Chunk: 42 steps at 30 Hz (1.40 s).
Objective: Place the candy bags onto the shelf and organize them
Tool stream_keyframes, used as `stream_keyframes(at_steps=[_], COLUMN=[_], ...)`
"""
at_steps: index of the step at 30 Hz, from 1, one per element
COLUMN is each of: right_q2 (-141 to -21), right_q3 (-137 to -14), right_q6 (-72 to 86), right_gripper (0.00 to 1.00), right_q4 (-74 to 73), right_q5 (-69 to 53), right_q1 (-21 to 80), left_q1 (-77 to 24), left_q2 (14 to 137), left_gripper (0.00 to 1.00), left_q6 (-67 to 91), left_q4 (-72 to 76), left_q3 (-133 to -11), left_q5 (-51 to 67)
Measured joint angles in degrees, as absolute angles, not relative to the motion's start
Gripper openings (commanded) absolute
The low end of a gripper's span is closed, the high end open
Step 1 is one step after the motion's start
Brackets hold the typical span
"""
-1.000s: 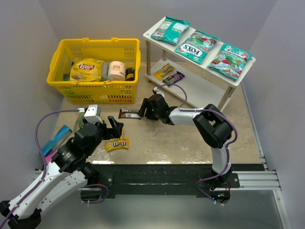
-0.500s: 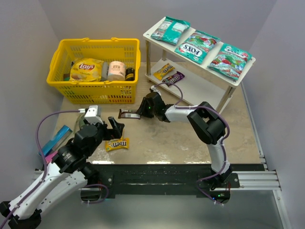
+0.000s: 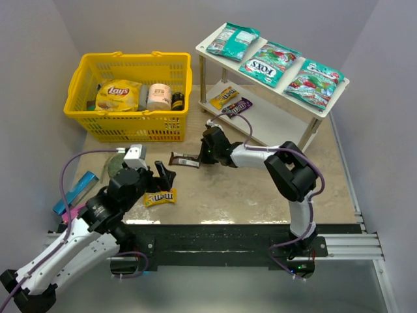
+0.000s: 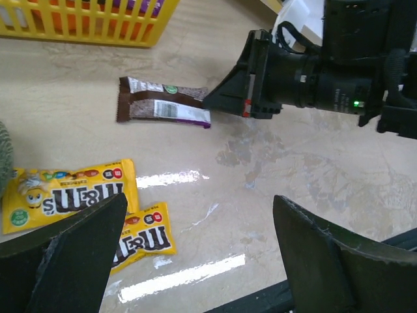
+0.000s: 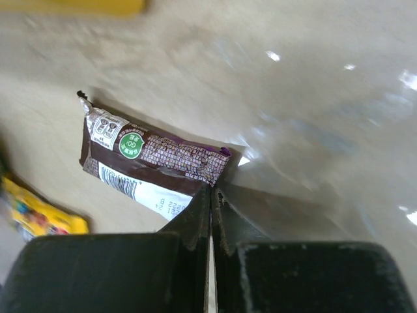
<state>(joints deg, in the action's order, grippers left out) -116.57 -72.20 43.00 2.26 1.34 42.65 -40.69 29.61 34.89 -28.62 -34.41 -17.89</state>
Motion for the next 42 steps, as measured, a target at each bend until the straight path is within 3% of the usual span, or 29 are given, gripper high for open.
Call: stream_keyframes(at_steps=[11, 18, 20, 21, 22, 24, 25, 35, 42], right_q2=[-95.1, -90.1, -90.1, -90.1, -90.2, -90.3, -90.3, -81.2, -81.1], right_q3=[-53.0, -48.8, -48.8, -48.8, -48.7, -48.4, -48.1, -45.3, -44.2], right_q6=[29.6, 27.2, 26.8, 26.8, 26.9, 27.4, 27.6, 28.1, 28.4], right_gripper=[0.00, 0.00, 0.08, 0.18, 0.38, 0.59, 0.61, 0.56, 0.48], right_q4=[-9.7, -14.1, -14.6, -14.9, -15.0, -15.0, -15.0, -12.5, -8.1], right_q5=[2.7, 8.3, 10.0, 10.7, 11.4, 12.9, 13.7, 14.0, 8.6], right_q1=[40.8, 40.9, 40.9, 40.9, 40.9, 40.9, 40.9, 40.9, 41.0], left_q1=[-40.7, -40.7, -40.7, -40.7, -40.7, -40.7, -40.7, -40.7, -40.7], left_q2=[41.1, 57.1, 61.9, 63.9, 65.4, 68.4, 69.5, 75.9, 79.7], left_gripper=[1.00, 0.90, 0.88, 0.85, 0.84, 0.81, 0.81, 0.66, 0.64], left_q6=[35.4, 39.5, 41.1, 41.7, 42.5, 43.5, 44.0, 46.4, 47.5], left_q4=[-16.5, -4.9, -0.8, 0.8, 2.0, 5.3, 6.5, 15.7, 18.8], left_q3=[-30.0, -29.6, -29.3, -29.1, -29.0, -28.4, -28.2, -27.3, -27.1], left_q5=[-8.3, -1.6, 0.3, 1.1, 1.6, 2.8, 3.2, 4.8, 5.2])
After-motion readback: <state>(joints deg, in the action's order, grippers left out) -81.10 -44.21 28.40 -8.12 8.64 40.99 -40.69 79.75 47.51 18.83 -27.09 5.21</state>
